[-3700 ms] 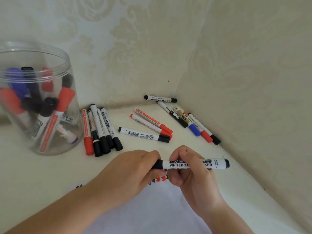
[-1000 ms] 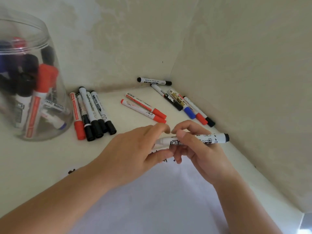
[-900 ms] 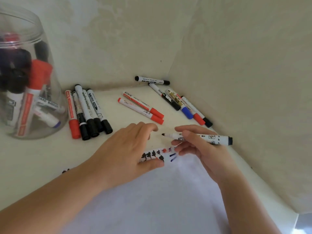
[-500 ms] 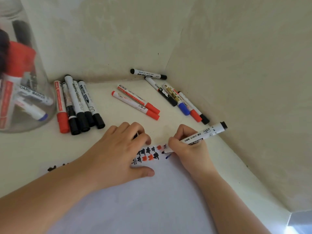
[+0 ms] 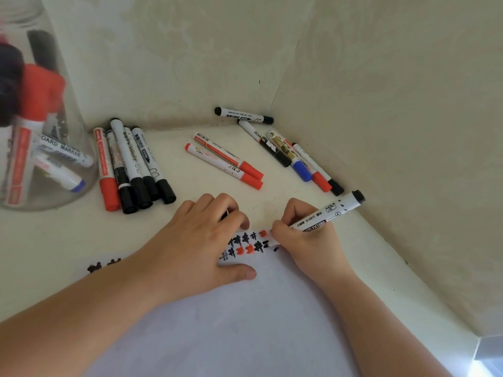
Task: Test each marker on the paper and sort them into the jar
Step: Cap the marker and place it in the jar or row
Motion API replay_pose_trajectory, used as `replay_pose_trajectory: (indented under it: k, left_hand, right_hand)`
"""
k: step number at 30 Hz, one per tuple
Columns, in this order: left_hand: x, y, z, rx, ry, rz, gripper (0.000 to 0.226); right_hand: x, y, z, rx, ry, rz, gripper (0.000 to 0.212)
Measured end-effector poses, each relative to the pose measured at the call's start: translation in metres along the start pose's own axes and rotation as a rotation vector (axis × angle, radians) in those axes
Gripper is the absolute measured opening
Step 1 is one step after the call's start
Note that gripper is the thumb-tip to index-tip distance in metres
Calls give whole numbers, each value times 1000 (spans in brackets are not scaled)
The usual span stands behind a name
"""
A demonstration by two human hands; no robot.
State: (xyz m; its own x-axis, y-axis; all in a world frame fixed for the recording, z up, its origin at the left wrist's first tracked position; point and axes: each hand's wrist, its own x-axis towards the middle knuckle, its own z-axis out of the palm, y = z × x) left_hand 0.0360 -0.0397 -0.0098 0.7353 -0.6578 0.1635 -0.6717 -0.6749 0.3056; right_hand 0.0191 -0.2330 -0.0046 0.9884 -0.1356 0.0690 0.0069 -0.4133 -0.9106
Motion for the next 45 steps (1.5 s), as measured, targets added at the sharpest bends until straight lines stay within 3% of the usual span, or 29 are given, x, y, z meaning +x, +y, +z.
replay_pose_trajectory:
  k: [13,16,19,21,26,30,41,45]
  left_hand:
    - [0,-1,2,21,62,12,69]
    - [-1,0,-1,41,92,32,68]
    - [-2,4,-5,-90,154,-1,43]
    - [-2,4,-5,-206,219,-17,31]
    - [-1,4,-8,-480,253,16,62]
    - [-1,5,-9,-531,274,65,77]
    - [-2,7,-13,-519,266,104,73]
    - [-3,5,-12,-496,236,59,51]
  right_hand:
    - [1,-2,-3,-17,-33,52,24]
    - [1,-5,-6,180,-24,74,25]
    - [1,-12,-15,462,76,50,24]
    - [-1,-19,-16,482,54,8,23]
    - [-13,-33,-6,455,-173,-39,15]
    - [-15,-34,-3,444,-220,-17,16]
    - [-17,-32,2,405,-190,21,15]
    - [-19,-31,4,363,-262,12,10]
